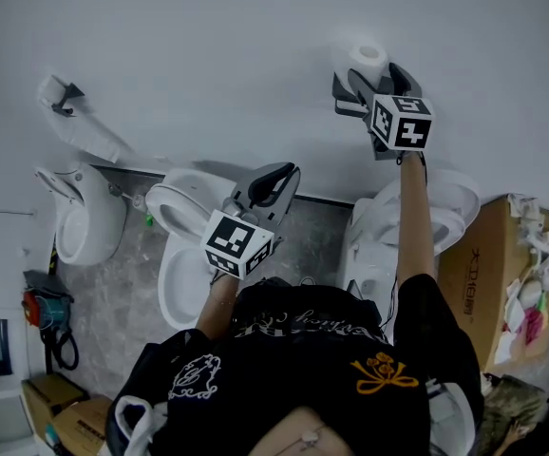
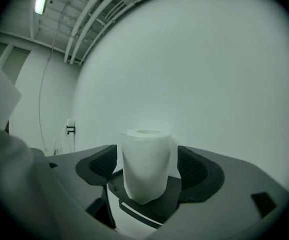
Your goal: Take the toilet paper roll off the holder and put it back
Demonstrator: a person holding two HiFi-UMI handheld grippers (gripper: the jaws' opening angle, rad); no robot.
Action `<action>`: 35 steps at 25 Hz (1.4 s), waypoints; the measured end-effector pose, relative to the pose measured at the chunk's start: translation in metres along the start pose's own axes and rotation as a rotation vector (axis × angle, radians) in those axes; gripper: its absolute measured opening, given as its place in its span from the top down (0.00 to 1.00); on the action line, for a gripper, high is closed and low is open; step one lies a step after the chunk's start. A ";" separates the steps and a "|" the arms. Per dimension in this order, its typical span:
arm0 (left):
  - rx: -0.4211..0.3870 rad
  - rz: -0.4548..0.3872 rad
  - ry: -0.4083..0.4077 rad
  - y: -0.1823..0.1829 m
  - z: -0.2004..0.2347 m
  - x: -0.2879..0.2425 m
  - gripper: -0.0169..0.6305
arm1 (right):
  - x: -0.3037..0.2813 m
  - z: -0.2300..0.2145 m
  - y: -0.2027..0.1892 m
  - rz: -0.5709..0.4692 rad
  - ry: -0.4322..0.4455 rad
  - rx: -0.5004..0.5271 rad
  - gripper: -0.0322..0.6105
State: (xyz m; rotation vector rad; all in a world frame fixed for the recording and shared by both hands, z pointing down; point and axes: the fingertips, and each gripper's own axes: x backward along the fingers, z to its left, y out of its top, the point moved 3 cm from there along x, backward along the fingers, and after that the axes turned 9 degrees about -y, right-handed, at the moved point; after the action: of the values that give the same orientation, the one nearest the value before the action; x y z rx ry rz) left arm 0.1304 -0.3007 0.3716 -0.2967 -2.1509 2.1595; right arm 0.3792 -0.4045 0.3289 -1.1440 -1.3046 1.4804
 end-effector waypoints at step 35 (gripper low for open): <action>0.078 0.086 0.076 -0.040 0.029 0.028 0.91 | 0.023 0.022 0.010 -0.137 -0.071 0.149 0.46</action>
State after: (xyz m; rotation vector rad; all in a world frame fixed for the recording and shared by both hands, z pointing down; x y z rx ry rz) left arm 0.0945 -0.3233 0.4092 -0.4652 -2.0441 2.2325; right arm 0.3522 -0.3889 0.3179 -0.8958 -1.2717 1.5010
